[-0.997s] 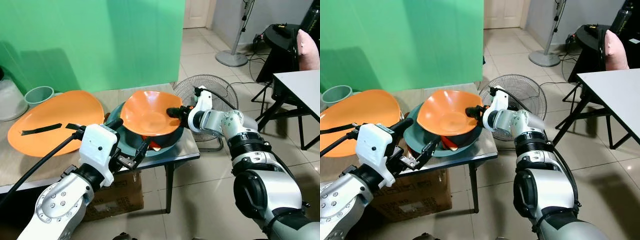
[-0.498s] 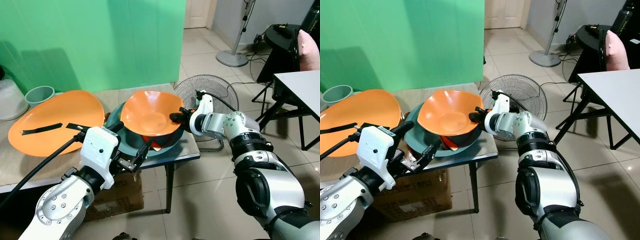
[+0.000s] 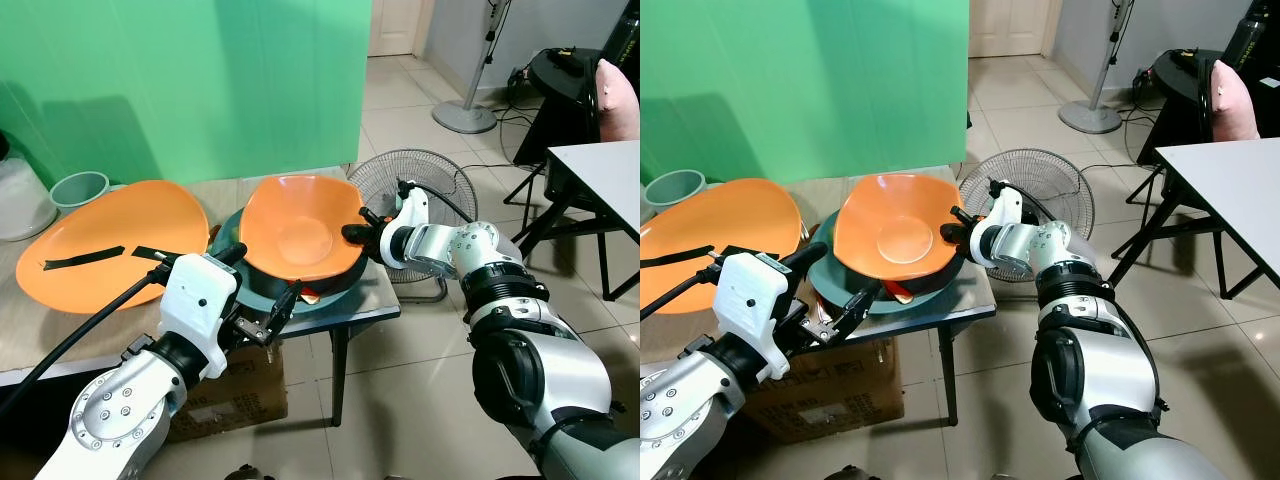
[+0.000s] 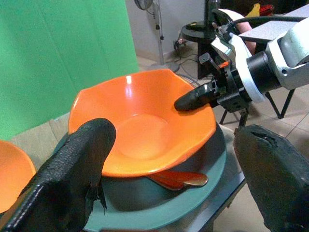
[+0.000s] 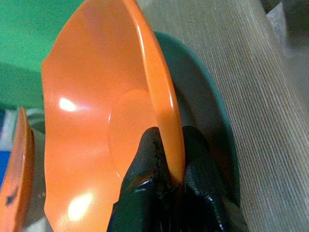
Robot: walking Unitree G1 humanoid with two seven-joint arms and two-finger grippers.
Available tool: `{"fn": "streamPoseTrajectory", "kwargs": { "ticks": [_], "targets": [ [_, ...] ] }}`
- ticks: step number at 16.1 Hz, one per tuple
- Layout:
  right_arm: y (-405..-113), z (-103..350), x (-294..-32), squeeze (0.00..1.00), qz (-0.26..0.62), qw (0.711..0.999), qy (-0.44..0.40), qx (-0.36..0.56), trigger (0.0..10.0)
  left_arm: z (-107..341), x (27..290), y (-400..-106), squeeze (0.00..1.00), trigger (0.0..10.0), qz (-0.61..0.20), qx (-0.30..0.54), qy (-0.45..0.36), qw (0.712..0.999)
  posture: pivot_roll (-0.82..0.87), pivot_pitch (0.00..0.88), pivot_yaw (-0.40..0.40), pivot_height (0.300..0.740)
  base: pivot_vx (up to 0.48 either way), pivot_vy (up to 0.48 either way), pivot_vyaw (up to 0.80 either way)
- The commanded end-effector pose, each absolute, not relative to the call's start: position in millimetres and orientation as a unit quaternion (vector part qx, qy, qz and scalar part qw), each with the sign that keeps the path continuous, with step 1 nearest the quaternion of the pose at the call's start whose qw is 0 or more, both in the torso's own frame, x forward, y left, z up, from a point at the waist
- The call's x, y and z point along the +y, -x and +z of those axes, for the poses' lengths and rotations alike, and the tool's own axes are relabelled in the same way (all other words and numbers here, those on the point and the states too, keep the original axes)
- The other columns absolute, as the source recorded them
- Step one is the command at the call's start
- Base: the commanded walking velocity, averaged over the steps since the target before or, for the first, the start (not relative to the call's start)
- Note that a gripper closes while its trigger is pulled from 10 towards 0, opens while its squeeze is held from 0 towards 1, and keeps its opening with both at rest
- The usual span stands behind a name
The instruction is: Setting the table
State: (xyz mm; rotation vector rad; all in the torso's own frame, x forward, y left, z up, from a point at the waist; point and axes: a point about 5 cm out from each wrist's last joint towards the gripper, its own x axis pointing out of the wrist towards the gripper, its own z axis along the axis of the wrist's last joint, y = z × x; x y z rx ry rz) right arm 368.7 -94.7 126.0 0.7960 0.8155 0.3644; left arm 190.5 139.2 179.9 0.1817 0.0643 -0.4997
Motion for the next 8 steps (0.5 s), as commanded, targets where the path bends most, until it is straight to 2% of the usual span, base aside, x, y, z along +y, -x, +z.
{"fn": "streamPoseTrajectory", "kwargs": {
  "ticks": [1, 5, 8],
  "targets": [
    [-373.6, 138.1, -92.9, 0.0, 0.179, 0.821, -0.397, 0.369, 0.0, 183.8, 140.0, -191.3, 0.0, 10.0, -0.244, 0.022, -0.098, 0.964, 0.02, 0.0, 0.016, 0.74, 0.0, 0.0, 0.0],
    [-380.2, 158.4, -99.0, 0.0, 0.181, 0.796, -0.464, 0.343, 0.0, 188.3, 142.8, -194.6, 0.0, 10.0, -0.235, 0.011, -0.102, 0.966, 0.03, 0.0, 0.022, 0.74, 0.0, 0.0, 0.0],
    [-383.4, 181.2, -109.6, 0.0, 0.201, 0.802, -0.475, 0.301, 0.0, 191.3, 145.1, -195.1, 0.0, 10.0, -0.233, 0.005, -0.102, 0.967, 0.03, 0.0, 0.032, 0.74, 0.0, 0.0, 0.0]
  ]
}}
